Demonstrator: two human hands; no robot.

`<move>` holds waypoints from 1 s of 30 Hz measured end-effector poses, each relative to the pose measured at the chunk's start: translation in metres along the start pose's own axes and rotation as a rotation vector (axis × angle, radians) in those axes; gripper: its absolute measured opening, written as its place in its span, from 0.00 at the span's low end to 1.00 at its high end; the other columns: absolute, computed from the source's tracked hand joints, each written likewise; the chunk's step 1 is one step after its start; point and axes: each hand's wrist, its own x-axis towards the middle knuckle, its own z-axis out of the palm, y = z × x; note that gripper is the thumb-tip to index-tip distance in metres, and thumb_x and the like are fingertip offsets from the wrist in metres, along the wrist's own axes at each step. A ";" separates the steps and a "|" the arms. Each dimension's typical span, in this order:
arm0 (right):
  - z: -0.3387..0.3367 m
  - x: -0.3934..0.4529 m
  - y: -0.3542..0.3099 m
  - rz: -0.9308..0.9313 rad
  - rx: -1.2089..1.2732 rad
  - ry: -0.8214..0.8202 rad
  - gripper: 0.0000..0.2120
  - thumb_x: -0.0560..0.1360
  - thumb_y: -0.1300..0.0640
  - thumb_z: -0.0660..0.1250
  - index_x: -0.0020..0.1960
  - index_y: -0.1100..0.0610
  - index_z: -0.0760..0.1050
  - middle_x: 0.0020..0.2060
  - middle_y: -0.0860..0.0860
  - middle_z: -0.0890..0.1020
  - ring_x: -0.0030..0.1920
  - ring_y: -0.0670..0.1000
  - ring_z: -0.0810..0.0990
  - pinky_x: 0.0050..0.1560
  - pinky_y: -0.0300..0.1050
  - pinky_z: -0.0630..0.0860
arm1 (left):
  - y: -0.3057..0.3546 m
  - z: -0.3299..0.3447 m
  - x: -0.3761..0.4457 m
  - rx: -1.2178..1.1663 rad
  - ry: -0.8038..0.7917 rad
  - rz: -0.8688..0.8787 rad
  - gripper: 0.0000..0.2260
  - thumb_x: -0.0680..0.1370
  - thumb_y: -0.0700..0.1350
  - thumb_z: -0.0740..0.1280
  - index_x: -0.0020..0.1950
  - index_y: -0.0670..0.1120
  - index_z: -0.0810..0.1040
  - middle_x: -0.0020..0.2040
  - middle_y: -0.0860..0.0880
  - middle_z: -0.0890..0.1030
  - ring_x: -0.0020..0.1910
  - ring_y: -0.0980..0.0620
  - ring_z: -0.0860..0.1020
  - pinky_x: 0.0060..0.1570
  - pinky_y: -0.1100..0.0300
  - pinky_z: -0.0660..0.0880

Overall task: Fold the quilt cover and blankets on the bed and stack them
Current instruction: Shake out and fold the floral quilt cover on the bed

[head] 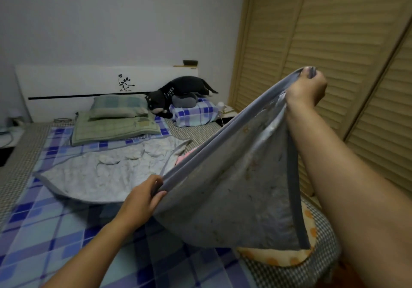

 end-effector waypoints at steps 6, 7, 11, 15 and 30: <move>-0.007 0.019 -0.022 -0.081 0.137 0.033 0.08 0.82 0.52 0.61 0.44 0.51 0.73 0.43 0.46 0.80 0.41 0.45 0.74 0.45 0.37 0.71 | 0.009 0.024 0.015 0.291 0.095 0.227 0.10 0.78 0.53 0.61 0.45 0.51 0.78 0.44 0.54 0.76 0.40 0.52 0.75 0.44 0.55 0.70; -0.008 0.022 -0.024 -0.096 0.156 0.038 0.09 0.81 0.52 0.61 0.43 0.52 0.73 0.42 0.47 0.80 0.41 0.45 0.74 0.45 0.38 0.71 | 0.010 0.026 0.016 0.317 0.117 0.211 0.11 0.79 0.52 0.59 0.45 0.50 0.78 0.43 0.53 0.77 0.40 0.50 0.76 0.43 0.56 0.68; -0.011 0.032 -0.032 -0.131 0.227 0.059 0.09 0.81 0.53 0.62 0.43 0.52 0.73 0.41 0.46 0.80 0.40 0.44 0.75 0.46 0.37 0.73 | 0.019 0.031 0.023 0.290 0.219 0.122 0.12 0.79 0.51 0.58 0.48 0.47 0.78 0.44 0.51 0.79 0.41 0.47 0.78 0.44 0.56 0.68; -0.013 0.042 -0.046 -0.142 0.308 0.061 0.12 0.81 0.54 0.62 0.39 0.50 0.71 0.40 0.46 0.80 0.39 0.42 0.74 0.44 0.35 0.73 | 0.028 0.035 0.031 0.373 0.254 0.079 0.16 0.77 0.55 0.63 0.57 0.46 0.79 0.50 0.49 0.79 0.47 0.47 0.77 0.52 0.50 0.73; 0.002 0.065 0.008 -0.061 0.037 0.084 0.12 0.82 0.51 0.60 0.54 0.56 0.79 0.51 0.49 0.83 0.46 0.45 0.75 0.44 0.34 0.66 | 0.045 -0.132 0.034 -0.107 0.313 -0.066 0.13 0.83 0.48 0.58 0.39 0.50 0.72 0.36 0.49 0.72 0.35 0.54 0.69 0.38 0.56 0.66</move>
